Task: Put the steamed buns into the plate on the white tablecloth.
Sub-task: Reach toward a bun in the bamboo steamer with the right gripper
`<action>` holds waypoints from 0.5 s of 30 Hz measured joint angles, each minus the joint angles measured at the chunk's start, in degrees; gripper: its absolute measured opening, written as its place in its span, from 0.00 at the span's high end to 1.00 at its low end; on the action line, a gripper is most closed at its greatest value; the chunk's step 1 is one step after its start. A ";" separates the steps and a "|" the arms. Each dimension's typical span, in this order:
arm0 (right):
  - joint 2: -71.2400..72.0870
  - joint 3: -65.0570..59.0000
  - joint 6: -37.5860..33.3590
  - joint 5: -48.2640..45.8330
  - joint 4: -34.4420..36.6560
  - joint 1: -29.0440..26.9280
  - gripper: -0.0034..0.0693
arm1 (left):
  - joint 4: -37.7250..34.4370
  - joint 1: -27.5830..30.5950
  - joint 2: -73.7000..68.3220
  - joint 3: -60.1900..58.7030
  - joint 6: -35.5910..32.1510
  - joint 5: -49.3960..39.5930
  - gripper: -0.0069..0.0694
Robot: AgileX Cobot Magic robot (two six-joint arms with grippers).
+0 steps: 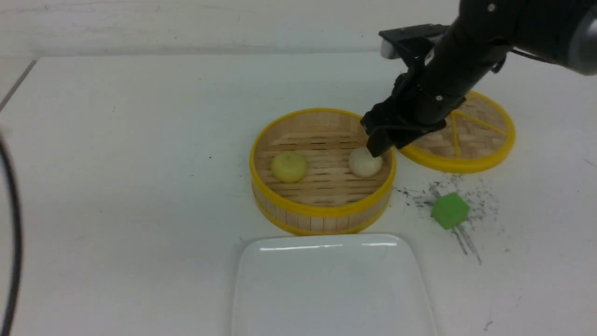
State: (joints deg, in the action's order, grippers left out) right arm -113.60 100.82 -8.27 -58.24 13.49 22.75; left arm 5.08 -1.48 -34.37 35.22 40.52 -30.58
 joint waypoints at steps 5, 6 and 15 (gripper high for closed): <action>-6.66 6.63 0.07 -0.68 -6.44 1.83 0.40 | -19.06 0.00 -18.02 12.70 -28.17 -20.93 0.87; -7.93 7.61 0.07 -0.68 -7.65 2.21 0.39 | -23.42 0.00 -22.19 14.77 -33.20 -23.75 0.90; -13.67 8.77 0.07 3.64 -9.93 2.34 0.36 | -34.04 0.00 -36.35 22.46 -43.42 -29.22 0.86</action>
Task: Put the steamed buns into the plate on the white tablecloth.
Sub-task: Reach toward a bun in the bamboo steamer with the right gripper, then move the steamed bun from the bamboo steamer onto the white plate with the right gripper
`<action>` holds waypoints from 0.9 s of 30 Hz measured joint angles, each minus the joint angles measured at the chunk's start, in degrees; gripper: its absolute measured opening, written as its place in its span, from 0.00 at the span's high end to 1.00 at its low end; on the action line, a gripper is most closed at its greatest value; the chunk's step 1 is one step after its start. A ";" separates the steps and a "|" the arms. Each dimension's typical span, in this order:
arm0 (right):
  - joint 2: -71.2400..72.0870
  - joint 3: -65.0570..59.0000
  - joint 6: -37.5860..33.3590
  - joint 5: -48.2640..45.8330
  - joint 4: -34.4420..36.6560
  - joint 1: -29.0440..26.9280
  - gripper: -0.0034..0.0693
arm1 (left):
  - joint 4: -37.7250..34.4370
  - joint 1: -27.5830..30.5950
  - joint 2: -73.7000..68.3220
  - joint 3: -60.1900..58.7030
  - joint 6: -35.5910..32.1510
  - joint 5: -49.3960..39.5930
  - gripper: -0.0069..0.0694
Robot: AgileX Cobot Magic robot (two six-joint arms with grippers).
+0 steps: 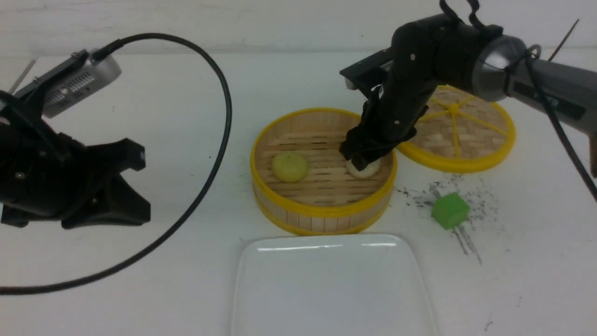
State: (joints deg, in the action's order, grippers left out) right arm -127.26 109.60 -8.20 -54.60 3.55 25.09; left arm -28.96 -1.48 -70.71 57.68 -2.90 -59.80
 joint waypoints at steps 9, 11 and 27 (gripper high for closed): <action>1.32 0.71 0.00 -0.99 0.59 0.02 0.88 | 0.00 0.00 -0.09 0.12 -0.25 0.23 0.68; 4.61 1.12 0.00 -4.46 1.73 0.02 0.93 | 0.00 0.00 -0.09 0.12 -0.25 0.27 0.64; 30.18 -31.88 7.74 -8.07 14.00 13.14 0.77 | 1.40 0.00 -0.27 0.12 -0.25 2.02 0.58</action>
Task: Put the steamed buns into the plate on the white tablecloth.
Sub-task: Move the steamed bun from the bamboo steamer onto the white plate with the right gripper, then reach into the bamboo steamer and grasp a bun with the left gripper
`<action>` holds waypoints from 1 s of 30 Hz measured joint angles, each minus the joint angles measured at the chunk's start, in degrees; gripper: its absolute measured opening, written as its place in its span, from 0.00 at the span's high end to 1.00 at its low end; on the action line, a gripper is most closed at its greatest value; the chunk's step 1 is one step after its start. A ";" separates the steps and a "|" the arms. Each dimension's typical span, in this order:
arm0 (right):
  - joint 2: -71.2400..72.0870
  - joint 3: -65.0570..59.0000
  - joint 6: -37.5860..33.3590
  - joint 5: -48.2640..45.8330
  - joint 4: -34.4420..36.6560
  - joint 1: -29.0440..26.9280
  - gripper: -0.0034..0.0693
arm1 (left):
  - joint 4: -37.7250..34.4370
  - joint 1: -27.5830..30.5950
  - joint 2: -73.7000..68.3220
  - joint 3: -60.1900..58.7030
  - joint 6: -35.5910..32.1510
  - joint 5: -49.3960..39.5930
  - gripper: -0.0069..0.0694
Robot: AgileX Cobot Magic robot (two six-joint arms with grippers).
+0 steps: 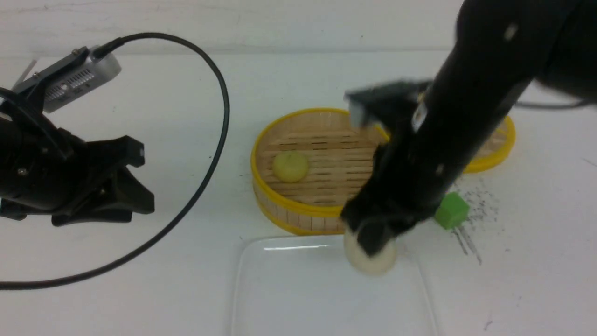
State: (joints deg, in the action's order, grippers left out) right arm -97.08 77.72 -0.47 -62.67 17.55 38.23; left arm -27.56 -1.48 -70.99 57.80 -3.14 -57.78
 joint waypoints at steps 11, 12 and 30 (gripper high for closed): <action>-2.75 -7.00 11.25 12.17 -11.53 2.71 0.15 | 0.29 0.00 -0.29 1.85 -0.24 0.84 0.58; -1.96 -5.85 11.25 10.52 -12.72 2.71 0.13 | 0.22 0.00 -0.33 2.64 -0.24 0.84 0.57; 30.56 -13.49 13.00 -8.32 -22.73 2.77 0.97 | 16.49 -25.67 -26.33 29.34 9.96 0.12 0.46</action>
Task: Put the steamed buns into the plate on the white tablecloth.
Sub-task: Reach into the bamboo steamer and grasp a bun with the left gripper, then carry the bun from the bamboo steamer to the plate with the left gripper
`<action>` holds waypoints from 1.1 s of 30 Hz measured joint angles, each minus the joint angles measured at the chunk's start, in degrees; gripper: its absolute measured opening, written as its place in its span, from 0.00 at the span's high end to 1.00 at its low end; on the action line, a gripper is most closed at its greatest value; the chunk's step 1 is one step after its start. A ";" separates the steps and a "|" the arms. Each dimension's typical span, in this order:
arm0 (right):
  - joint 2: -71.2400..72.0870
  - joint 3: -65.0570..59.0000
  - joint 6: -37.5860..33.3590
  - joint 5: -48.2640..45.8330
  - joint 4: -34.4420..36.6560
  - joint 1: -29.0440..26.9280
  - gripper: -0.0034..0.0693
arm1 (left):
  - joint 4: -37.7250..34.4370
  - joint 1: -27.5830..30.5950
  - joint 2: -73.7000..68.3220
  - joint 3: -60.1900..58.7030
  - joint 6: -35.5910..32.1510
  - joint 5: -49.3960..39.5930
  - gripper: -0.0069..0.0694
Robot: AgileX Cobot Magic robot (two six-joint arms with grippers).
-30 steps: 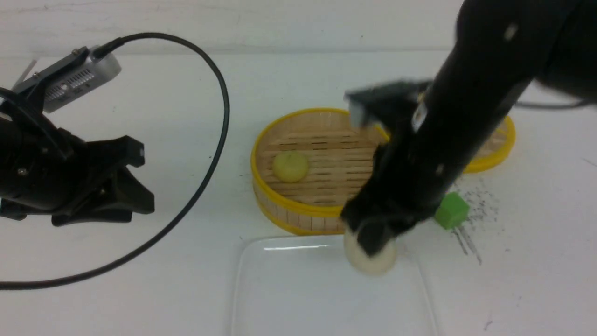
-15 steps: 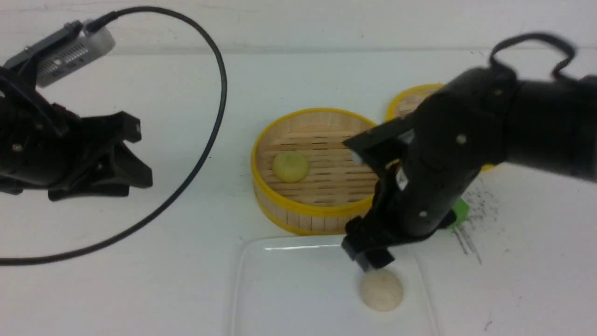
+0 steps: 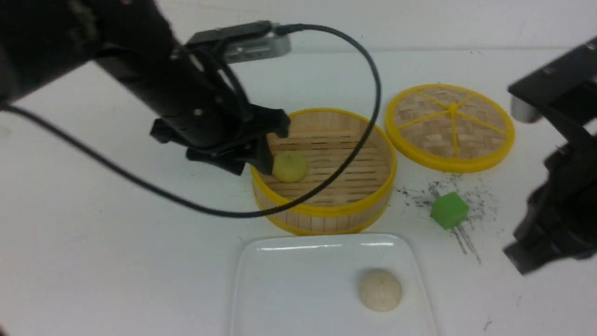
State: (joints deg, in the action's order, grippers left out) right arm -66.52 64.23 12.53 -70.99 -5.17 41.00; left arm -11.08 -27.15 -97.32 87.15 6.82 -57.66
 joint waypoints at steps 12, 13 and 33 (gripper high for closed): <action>5.01 -8.10 0.00 0.30 2.85 0.00 0.97 | 11.41 -2.89 -22.74 21.62 4.68 -2.15 0.46; 5.01 -8.14 0.00 0.46 3.02 0.00 0.97 | 11.66 -2.89 -23.67 22.19 4.68 -2.07 0.46; 8.14 -8.14 0.00 0.27 5.70 0.00 0.96 | 15.77 -2.89 -25.68 26.57 4.68 -8.47 0.88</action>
State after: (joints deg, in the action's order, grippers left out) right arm -58.37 56.08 12.53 -70.72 0.52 41.00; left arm 4.69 -30.04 -123.00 113.72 11.50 -66.13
